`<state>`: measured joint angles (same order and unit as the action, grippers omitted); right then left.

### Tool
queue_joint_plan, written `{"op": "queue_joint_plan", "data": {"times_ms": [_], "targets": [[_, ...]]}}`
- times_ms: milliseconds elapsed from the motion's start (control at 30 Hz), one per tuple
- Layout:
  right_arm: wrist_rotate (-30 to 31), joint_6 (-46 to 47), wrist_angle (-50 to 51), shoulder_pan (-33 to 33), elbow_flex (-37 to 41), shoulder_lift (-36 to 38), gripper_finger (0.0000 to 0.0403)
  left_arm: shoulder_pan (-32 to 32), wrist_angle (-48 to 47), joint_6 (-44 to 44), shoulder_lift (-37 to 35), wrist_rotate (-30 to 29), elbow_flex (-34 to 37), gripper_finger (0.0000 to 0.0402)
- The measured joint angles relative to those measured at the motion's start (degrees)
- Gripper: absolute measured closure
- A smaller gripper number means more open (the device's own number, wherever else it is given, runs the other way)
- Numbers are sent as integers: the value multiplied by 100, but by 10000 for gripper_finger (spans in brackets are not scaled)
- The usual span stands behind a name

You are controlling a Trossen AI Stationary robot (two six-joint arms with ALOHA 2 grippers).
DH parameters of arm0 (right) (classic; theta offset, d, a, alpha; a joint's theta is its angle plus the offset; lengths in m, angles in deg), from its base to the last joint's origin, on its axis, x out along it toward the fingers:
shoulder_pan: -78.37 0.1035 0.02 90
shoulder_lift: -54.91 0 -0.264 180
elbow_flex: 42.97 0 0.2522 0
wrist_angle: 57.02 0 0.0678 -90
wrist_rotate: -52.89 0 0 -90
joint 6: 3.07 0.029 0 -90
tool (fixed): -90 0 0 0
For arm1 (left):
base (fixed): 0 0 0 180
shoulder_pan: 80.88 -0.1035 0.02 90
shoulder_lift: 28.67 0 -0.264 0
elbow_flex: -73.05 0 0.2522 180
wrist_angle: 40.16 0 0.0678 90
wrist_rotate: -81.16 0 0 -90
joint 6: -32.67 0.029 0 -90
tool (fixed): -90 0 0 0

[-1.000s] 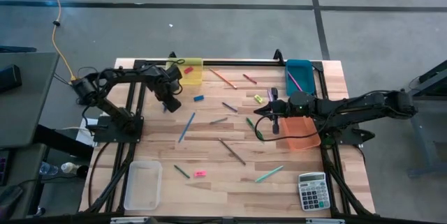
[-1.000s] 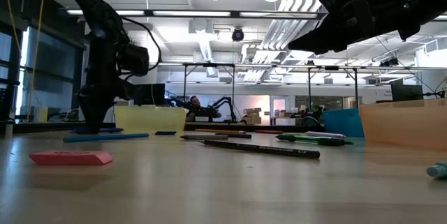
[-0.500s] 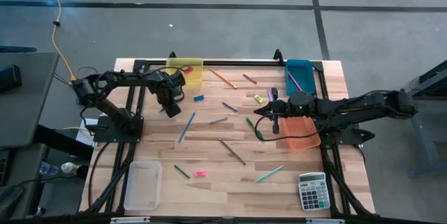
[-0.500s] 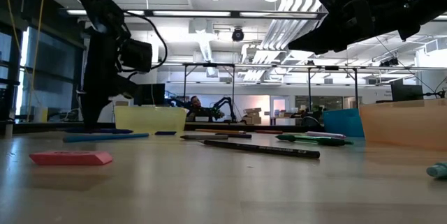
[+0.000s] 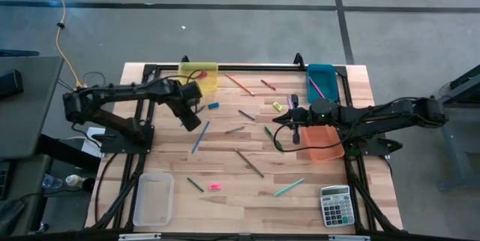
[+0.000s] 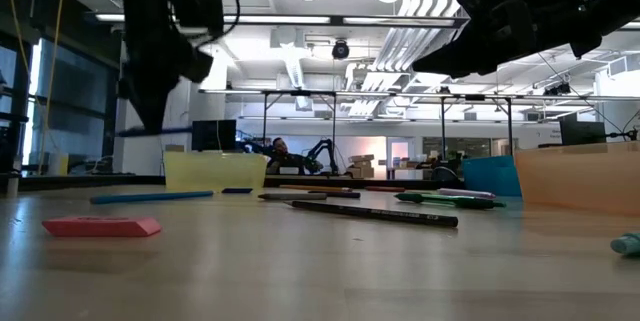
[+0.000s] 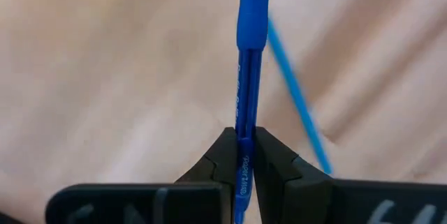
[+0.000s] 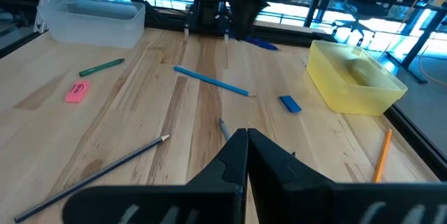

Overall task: Sort crayons/erasers/pens/pencils in bins
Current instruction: Put the blue pen into the white bin

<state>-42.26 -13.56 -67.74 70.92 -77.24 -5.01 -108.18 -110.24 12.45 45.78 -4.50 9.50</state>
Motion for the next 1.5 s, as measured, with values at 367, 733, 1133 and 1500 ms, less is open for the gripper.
{"op": "queue_joint_plan", "data": {"times_ms": [367, 733, 1133, 1500], "targets": [[0, -8, 116, 0, 0, 0, 401, 2419, -498, -2768, -900, -188, -209, 391], [1, -8, 150, 0, 2, 0, 401, 5253, -714, -6086, -1085, -339, -209, 391], [0, -8, 258, 0, 2, 0, 401, 7973, -358, -9595, -855, -370, -209, 392], [0, -8, 261, 0, 2, 0, 401, 9075, 874, -10768, 440, -512, -209, 392]]}}
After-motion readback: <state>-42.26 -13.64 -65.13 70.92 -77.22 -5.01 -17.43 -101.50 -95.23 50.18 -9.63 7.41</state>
